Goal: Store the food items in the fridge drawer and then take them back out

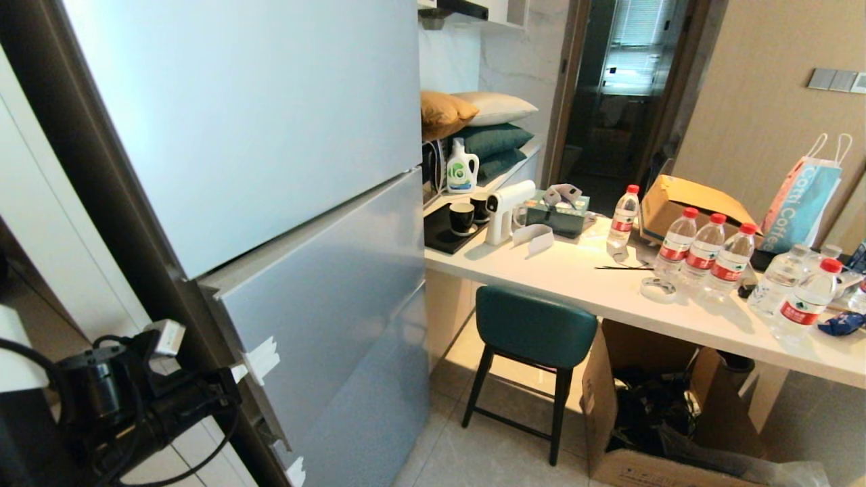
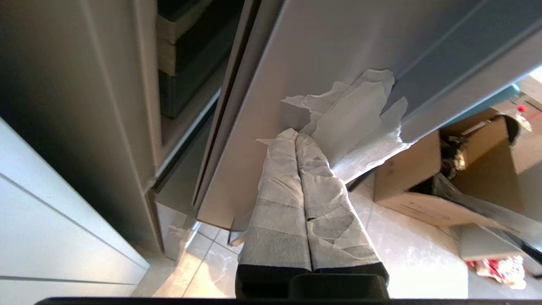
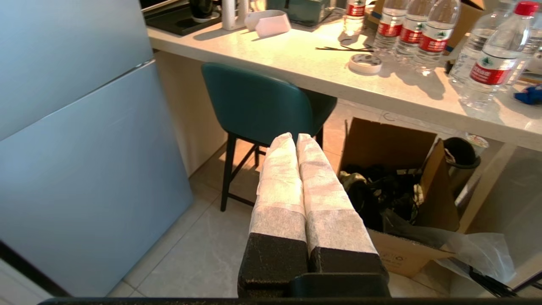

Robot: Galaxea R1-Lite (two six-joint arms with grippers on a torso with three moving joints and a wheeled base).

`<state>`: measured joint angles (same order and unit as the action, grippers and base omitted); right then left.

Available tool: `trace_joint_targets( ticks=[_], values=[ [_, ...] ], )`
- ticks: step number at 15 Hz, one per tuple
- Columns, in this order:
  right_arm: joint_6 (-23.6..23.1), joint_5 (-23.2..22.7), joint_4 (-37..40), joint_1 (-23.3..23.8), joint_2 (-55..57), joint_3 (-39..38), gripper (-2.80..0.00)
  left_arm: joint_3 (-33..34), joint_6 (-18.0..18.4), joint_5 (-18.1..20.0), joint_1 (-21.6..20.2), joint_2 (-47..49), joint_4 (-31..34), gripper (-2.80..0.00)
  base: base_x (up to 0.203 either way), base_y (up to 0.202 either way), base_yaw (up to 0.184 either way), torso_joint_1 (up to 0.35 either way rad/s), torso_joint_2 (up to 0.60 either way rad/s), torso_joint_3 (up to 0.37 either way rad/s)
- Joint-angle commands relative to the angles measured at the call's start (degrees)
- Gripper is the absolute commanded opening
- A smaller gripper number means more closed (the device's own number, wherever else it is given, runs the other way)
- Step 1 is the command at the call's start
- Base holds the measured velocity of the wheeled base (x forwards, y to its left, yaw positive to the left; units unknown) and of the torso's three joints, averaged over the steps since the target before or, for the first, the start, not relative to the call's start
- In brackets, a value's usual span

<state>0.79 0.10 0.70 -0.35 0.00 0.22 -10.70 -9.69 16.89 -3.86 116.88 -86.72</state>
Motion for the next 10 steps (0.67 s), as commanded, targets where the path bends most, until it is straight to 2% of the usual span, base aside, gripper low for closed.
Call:
trace_joint_targets(
  ticks=[1, 3, 6, 10],
  values=[
    [0.0, -0.01, 0.01, -0.09, 0.09, 0.04, -2.8, 1.37, -0.06, 1.65, 0.25, -0.49, -0.94, -2.8, 0.0, 0.0, 0.0, 0.0, 0.0, 0.0],
    [-0.07, -0.01, 0.01, -0.09, 0.09, 0.04, -2.8, 2.31, 0.02, 3.2, 0.25, -0.6, -0.94, -2.8, 0.0, 0.0, 0.0, 0.0, 0.0, 0.0],
    [-0.04, -0.01, 0.01, -0.09, 0.09, 0.04, -2.8, 2.74, 0.09, 3.57, 0.43, -0.51, -0.94, -2.8, 0.0, 0.0, 0.0, 0.0, 0.0, 0.0],
    [-0.09, -0.1, 0.01, -0.09, 0.04, 0.02, -2.8, 5.04, 0.2, 5.94, 2.62, -0.63, -0.94, -2.8, 0.0, 0.0, 0.0, 0.0, 0.0, 0.0]
  ],
)
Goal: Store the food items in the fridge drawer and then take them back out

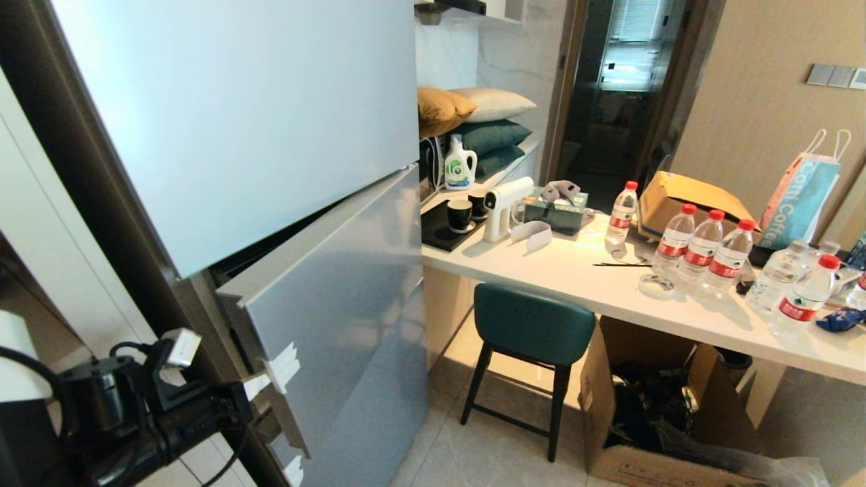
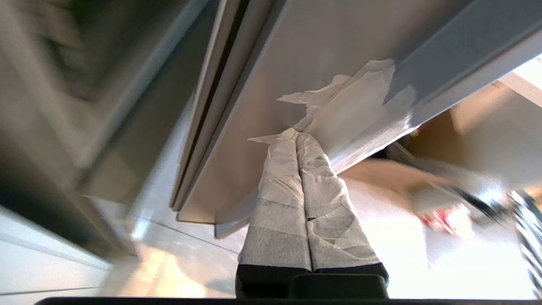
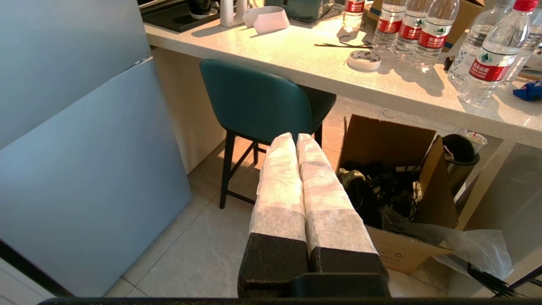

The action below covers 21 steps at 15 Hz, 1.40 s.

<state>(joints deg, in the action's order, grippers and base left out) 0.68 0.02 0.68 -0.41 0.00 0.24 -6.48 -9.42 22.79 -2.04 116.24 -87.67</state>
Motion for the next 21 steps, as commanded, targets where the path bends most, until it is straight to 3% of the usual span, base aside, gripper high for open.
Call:
trace_joint_targets(
  ticks=[1, 9, 18, 21],
  values=[
    [0.02, -0.02, 0.02, -0.02, 0.08, 0.02, -2.8, 1.16, -0.07, 0.1, 1.57, 0.0, 0.01, -2.8, 0.0, 0.0, 0.0, 0.0, 0.0, 0.0],
    [0.02, -0.02, 0.03, -0.02, 0.09, 0.02, -2.8, 1.62, -0.24, 0.07, 8.27, -0.56, 0.01, -2.8, 0.0, 0.0, 0.0, 0.0, 0.0, 0.0],
    [0.02, -0.02, 0.03, -0.02, 0.01, 0.02, -2.8, -0.11, -0.22, -0.4, 11.98, -0.46, 0.01, -2.8, 0.0, 0.0, 0.0, 0.0, 0.0, 0.0],
    [0.02, -0.02, 0.03, -0.02, 0.05, -0.05, -2.8, -1.95, -0.28, -3.97, 15.44, 0.08, 0.01, -2.8, 0.0, 0.0, 0.0, 0.0, 0.0, 0.0]
  ],
)
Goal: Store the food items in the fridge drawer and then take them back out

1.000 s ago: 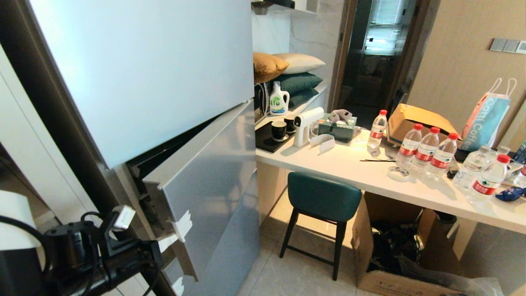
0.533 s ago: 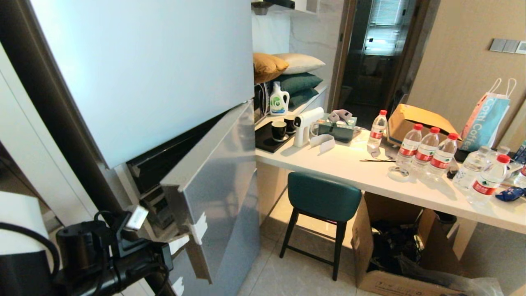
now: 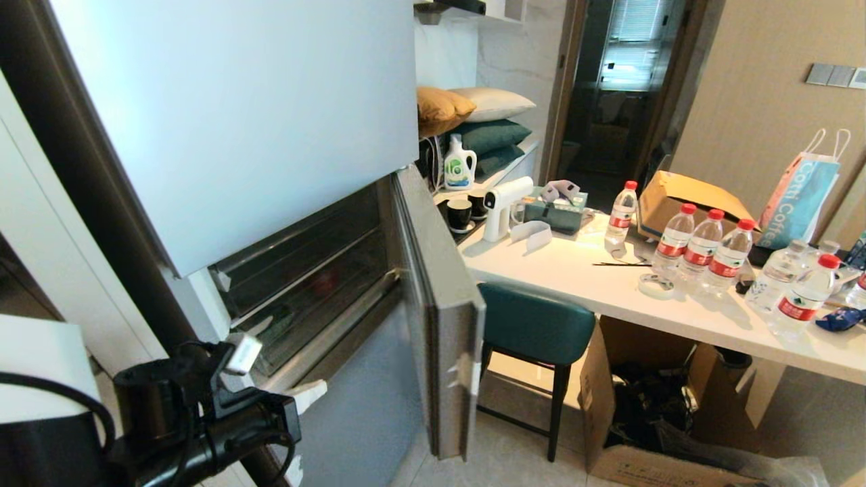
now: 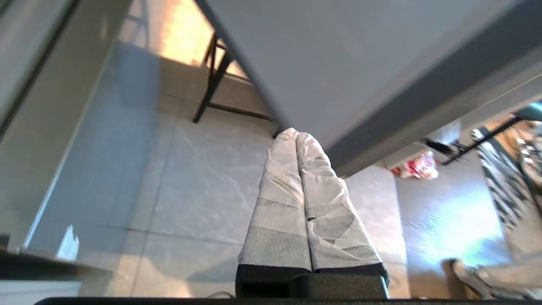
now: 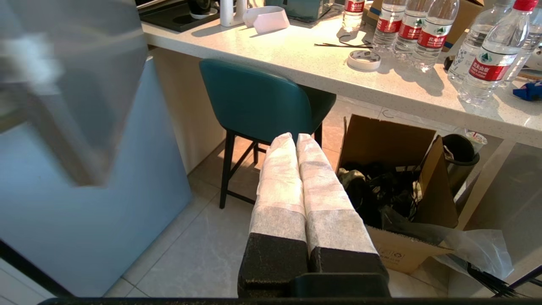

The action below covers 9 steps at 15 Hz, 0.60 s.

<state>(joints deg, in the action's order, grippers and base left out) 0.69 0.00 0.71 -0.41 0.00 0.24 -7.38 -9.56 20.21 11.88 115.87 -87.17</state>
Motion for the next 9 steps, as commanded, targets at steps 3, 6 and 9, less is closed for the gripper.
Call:
trace_joint_targets(
  ticks=[3, 6, 9],
  values=[
    [0.01, -0.02, 0.0, -0.02, 0.09, -0.07, -2.8, -3.74, -0.02, -7.53, 1.68, 0.45, -0.49, -2.8, 0.0, 0.0, 0.0, 0.0, 0.0, 0.0],
    [0.01, -0.09, 0.0, -0.02, 0.09, -0.07, -2.8, -4.1, 0.14, -12.0, 1.72, -4.37, -0.49, -2.8, 0.0, 0.0, 0.0, 0.0, 0.0, 0.0],
    [0.01, 0.0, 0.0, -0.02, 0.09, -0.06, -2.8, -2.6, 0.23, -12.47, 1.69, -12.38, -0.49, -2.8, 0.0, 0.0, 0.0, 0.0, 0.0, 0.0]
  ],
)
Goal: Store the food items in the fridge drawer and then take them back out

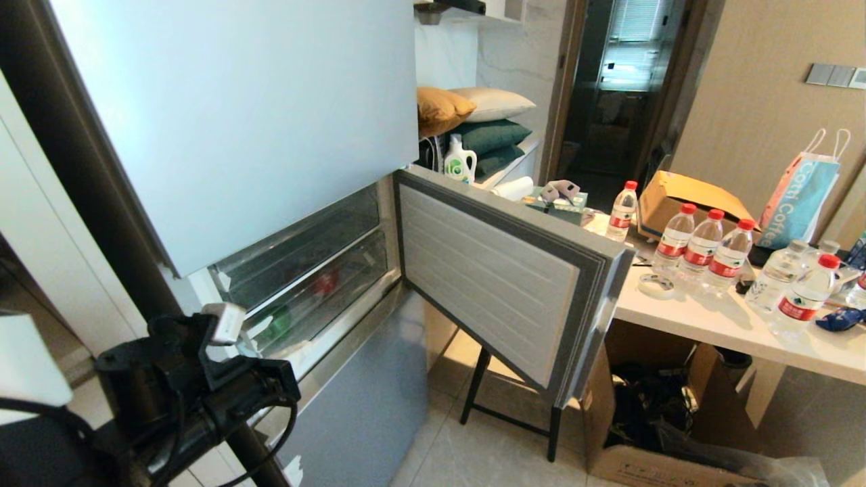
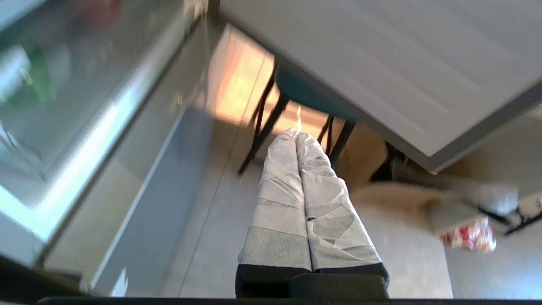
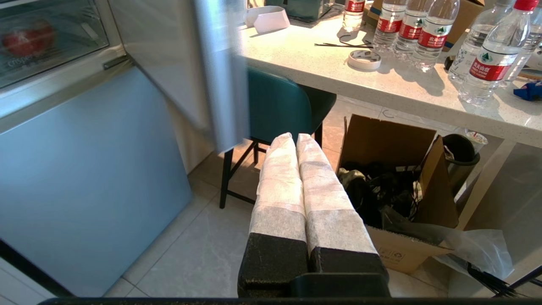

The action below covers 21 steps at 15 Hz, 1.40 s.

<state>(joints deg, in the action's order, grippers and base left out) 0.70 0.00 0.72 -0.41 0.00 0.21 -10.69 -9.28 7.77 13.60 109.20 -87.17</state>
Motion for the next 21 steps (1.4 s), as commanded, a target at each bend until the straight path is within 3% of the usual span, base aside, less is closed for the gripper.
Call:
trace_joint_targets(
  ticks=[1, 5, 8, 11, 15, 17, 19, 21],
  values=[
    [-0.07, -0.08, 0.07, -0.02, 0.08, 0.04, -2.8, 1.4, -0.05, -0.07, -0.16, -8.38, -0.49, -2.8, 0.0, 0.0, 0.0, 0.0, 0.0, 0.0],
    [-1.31, -0.44, 0.16, -0.02, 0.09, 0.05, -2.8, 2.9, 0.01, -0.19, -2.68, -20.62, -0.2, -2.8, 0.0, 0.0, 0.0, 0.0, 0.0, 0.0],
    [-1.4, -0.48, 0.25, -0.02, 0.18, 0.05, -2.8, 0.59, -0.02, -0.1, -4.22, -33.77, 9.38, -2.8, 0.0, 0.0, 0.0, 0.0, 0.0, 0.0],
    [-1.4, -0.53, 0.25, -0.02, 0.09, 0.05, -2.8, -3.83, 0.0, -0.13, -4.67, -48.79, 31.13, -2.8, 0.0, 0.0, 0.0, 0.0, 0.0, 0.0],
    [-1.33, -0.44, 0.16, -0.02, 0.09, 0.05, -2.8, -5.66, 1.71, -0.27, -4.86, -65.1, 66.67, -2.8, 0.0, 0.0, 0.0, 0.0, 0.0, 0.0],
    [-1.23, -0.35, 0.16, -0.02, 0.09, 0.05, -2.8, -5.57, 4.38, -4.18, -4.91, -71.55, 81.79, -2.8, 0.0, 0.0, 0.0, 0.0, 0.0, 0.0],
    [-1.05, -0.35, 0.16, -0.02, 0.09, 0.14, -2.8, -3.68, 6.43, -7.01, -4.83, -79.06, 90.17, -2.8, 0.0, 0.0, 0.0, 0.0, 0.0, 0.0],
    [-1.14, -0.35, 0.16, -0.02, 0.09, 0.05, -2.8, -0.04, 7.76, -7.94, -4.78, -87.26, 94.3, -2.8, 0.0, 0.0, 0.0, 0.0, 0.0, 0.0]
  ],
)
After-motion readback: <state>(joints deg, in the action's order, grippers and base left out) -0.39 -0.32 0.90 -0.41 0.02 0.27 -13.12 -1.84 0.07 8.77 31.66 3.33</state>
